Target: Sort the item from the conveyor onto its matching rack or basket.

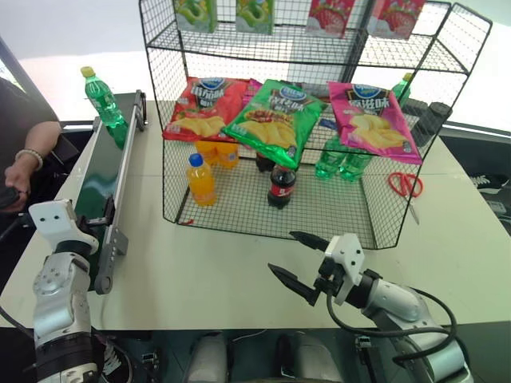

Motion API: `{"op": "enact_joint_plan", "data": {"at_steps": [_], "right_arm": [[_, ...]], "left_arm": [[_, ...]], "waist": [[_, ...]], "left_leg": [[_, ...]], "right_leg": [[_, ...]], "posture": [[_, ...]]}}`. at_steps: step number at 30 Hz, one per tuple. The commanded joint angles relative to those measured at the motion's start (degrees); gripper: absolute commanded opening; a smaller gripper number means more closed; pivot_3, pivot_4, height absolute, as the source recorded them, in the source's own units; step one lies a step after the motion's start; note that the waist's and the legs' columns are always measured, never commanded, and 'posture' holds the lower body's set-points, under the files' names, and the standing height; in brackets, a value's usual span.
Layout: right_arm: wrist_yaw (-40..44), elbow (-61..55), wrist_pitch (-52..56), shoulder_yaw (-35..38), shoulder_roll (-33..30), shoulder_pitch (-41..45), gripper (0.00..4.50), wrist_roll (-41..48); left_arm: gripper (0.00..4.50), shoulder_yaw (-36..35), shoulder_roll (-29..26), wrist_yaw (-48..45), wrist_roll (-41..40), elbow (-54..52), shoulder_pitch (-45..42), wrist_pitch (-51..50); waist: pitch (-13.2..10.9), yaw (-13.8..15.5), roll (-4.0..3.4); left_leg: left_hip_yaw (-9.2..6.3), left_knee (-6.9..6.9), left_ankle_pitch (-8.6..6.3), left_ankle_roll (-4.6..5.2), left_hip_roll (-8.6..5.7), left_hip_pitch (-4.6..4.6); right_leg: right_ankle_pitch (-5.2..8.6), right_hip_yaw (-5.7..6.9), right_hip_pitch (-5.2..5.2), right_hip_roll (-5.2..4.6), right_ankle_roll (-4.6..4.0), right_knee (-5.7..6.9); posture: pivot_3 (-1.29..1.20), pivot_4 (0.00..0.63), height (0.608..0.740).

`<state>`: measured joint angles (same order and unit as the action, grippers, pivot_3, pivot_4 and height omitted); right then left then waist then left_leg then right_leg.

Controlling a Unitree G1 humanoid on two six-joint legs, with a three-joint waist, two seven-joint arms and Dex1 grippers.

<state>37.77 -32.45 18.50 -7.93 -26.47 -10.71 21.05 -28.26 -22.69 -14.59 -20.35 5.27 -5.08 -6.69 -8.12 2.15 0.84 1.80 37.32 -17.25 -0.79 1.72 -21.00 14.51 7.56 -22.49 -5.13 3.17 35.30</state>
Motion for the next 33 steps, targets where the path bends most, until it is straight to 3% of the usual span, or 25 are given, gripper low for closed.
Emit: {"op": "enact_joint_plan", "data": {"at_steps": [1,33], "right_arm": [[0.93,-2.04,-0.84,0.25,-0.55,1.19,4.48,0.75],[4.63,-1.17,0.4,-1.3,-0.4,5.48,4.48,2.31]], "left_arm": [[4.5,-1.94,-0.19,0.25,-1.38,-1.4,0.26,1.4],[4.5,-0.09,1.63,3.51,1.22,0.77,0.28,5.89]], "waist": [[0.0,0.0,0.0],[0.01,0.0,0.02]], "left_leg": [[0.0,0.0,0.0,0.0,0.0,0.0],[-0.01,0.0,0.0,0.0,0.0,-0.02]], "right_leg": [[0.0,0.0,0.0,0.0,0.0,0.0],[0.0,0.02,-0.01,-0.01,0.0,-0.01]], "posture": [[0.0,0.15,0.734],[0.0,0.15,0.734]]}}
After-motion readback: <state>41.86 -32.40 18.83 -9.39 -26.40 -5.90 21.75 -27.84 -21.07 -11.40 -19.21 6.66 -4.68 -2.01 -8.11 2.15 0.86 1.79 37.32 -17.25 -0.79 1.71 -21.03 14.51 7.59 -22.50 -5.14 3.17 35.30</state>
